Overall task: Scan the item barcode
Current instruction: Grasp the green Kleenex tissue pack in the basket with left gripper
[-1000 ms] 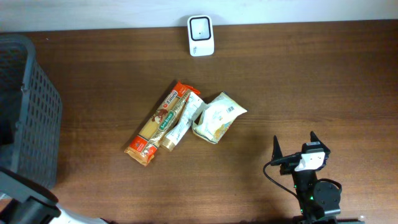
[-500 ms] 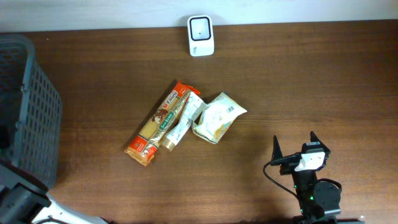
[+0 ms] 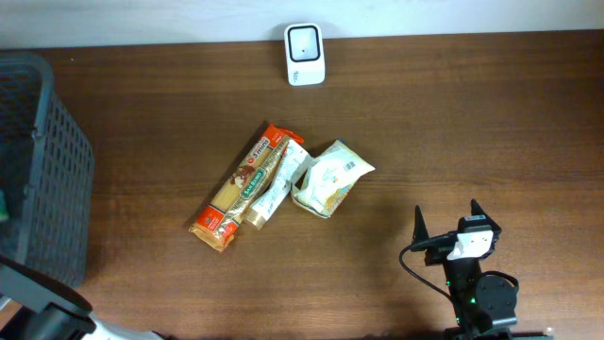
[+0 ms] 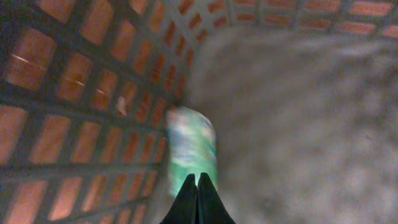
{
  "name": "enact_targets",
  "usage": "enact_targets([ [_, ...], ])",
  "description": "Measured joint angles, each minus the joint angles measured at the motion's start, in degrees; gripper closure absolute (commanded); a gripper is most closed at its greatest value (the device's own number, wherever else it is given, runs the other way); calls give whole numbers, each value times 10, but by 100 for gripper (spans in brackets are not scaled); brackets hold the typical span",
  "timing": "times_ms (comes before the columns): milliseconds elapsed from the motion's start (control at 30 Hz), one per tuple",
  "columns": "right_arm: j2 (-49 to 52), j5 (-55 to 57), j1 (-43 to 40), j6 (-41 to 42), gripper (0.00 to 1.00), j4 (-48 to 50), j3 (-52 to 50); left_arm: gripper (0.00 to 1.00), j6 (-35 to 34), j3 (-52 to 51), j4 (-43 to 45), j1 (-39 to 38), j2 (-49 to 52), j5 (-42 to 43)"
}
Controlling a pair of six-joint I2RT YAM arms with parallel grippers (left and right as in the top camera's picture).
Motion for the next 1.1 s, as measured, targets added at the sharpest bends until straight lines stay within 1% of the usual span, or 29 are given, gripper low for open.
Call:
enact_targets([
  [67, 0, 0, 0, 0, 1, 0, 0, 100, -4, -1, -19, 0, 0, 4],
  [100, 0, 0, 0, 0, 1, 0, 0, 95, -4, -1, -19, 0, 0, 5],
  [133, 0, 0, 0, 0, 1, 0, 0, 49, -4, -1, -20, 0, 0, 5],
  [167, 0, 0, 0, 0, 1, 0, 0, 28, -5, -1, -20, 0, 0, 5],
  [200, 0, 0, 0, 0, 1, 0, 0, 10, -6, -1, -19, 0, 0, 5],
  [233, 0, 0, 0, 0, 1, 0, 0, 6, -6, -1, -17, 0, 0, 3],
  [333, 0, 0, 0, 0, 1, 0, 0, 2, -6, -2, 22, 2, 3, -2],
  [433, 0, 0, 0, 0, 1, 0, 0, 3, -6, -2, 72, 4, 47, -18],
  [500, 0, 0, 0, 0, 1, 0, 0, 8, -6, -2, 94, 4, 76, -21],
  [533, 0, 0, 0, 0, 1, 0, 0, 25, -5, -2, 105, 4, 99, -23],
  [633, 0, 0, 0, 0, 1, 0, 0, 45, -2, -2, 116, 4, 125, -27],
  [667, 0, 0, 0, 0, 1, 0, 0, 61, -4, -2, 116, 4, 134, -28],
  [700, 0, 0, 0, 0, 1, 0, 0, 73, -3, -2, 116, 4, 144, -28],
  [733, 0, 0, 0, 0, 1, 0, 0, 78, -3, -2, 116, 4, 149, -28],
  [767, 0, 0, 0, 0, 1, 0, 0, 85, -3, -2, 115, 4, 153, -27],
  [800, 0, 0, 0, 0, 1, 0, 0, 91, -3, -2, 115, 4, 153, -27],
  [867, 0, 0, 0, 0, 1, 0, 0, 98, -3, -2, 114, 4, 153, -27],
  [900, 0, 0, 0, 0, 1, 0, 0, 100, -3, -2, 114, 4, 153, -27],
  [1100, 0, 0, 0, 0, 1, 0, 0, 100, -4, 0, 101, 4, 153, -27],
])
